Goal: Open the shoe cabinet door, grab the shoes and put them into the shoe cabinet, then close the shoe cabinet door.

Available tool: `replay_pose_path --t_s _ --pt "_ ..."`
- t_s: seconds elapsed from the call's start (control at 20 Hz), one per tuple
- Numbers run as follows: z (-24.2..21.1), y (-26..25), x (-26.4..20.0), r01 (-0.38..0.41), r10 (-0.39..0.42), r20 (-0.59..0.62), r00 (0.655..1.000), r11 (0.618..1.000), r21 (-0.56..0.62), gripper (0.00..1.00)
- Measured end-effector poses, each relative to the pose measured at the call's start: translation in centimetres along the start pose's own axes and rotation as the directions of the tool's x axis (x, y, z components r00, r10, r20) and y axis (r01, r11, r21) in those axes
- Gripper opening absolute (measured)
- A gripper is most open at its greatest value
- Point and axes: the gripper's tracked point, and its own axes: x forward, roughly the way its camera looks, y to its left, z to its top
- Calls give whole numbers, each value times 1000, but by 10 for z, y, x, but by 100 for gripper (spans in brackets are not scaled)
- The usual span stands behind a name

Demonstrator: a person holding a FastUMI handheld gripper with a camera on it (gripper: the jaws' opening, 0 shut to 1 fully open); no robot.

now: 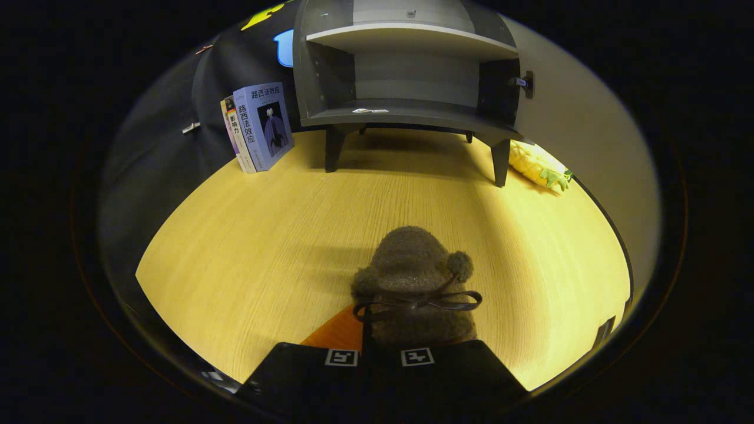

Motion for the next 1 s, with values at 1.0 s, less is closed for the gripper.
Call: replay_pose_path --t_s 1.0 --pt "317 -18 -146 -37 10 331 943 996 78 5"
